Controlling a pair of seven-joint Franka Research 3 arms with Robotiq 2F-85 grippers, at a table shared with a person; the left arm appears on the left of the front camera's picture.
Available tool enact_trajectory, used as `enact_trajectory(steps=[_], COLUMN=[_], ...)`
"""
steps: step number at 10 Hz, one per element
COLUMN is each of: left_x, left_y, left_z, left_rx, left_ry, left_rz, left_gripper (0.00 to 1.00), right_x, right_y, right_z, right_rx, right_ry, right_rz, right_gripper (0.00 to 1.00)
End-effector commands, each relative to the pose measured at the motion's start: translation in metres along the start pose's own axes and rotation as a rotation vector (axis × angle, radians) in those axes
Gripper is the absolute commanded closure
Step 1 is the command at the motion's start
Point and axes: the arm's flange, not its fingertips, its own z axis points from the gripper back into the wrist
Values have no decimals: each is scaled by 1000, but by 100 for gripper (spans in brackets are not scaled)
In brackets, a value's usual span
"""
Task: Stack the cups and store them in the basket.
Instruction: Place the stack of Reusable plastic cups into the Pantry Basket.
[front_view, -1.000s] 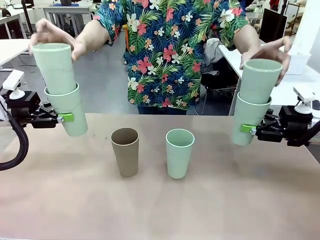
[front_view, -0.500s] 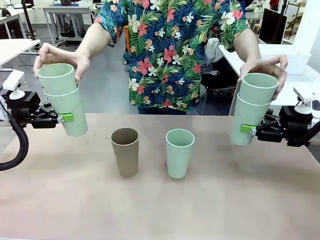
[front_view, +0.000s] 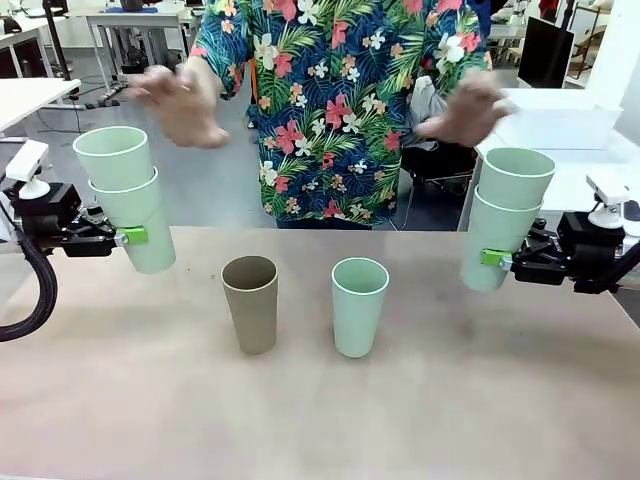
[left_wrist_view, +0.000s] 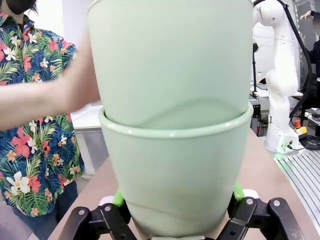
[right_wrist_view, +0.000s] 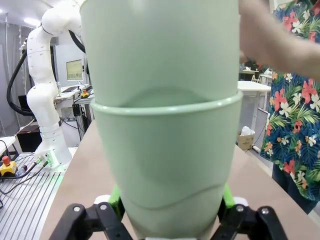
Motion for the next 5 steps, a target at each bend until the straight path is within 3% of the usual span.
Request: enact_trajectory(steps=[1,5], left_x=[4,4], left_y=[0,0], left_z=[1,1], left_rx=[4,4], left_ry=[-5,-5], left_rz=[-9,-9], left_gripper=[14,14], right_x=[4,4], right_y=[-2,-2], right_z=[0,0], right_rx=[-1,-1], right_ry=[-1,-1], right_rz=[9,9], right_gripper=[15,15])
